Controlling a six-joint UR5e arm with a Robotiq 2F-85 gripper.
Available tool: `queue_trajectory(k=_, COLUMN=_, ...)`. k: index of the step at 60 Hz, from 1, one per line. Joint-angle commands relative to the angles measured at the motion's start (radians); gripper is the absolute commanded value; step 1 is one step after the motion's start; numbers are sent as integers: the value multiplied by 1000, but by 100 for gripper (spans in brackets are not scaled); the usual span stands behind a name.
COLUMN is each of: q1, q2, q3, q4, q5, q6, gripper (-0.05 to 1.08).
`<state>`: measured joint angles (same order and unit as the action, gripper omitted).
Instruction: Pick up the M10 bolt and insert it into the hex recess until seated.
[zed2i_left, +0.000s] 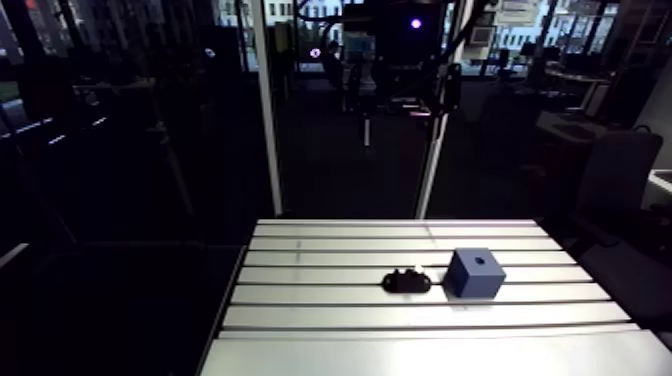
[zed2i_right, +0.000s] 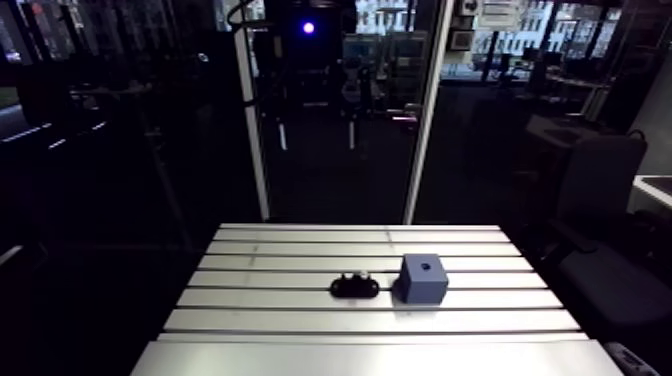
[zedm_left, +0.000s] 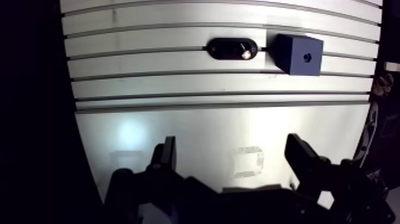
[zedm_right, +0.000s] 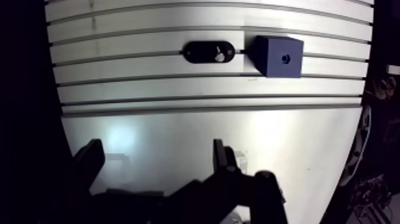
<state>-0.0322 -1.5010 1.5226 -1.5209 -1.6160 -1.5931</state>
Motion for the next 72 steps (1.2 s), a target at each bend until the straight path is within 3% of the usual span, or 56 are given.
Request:
queue_trajectory(k=1, q1=0, q2=-2, q3=6, q4=-2, q5=0, q6=-1, gripper=1)
queue_trajectory(k=56, q1=-4, q2=-2, q3=7, q4=-3, q5=-2, q6=-9, gripper=1)
queue_trajectory(k=72, q1=-68, q2=-2, q3=33, q4=-45, q5=-3, q6=-36, gripper=1)
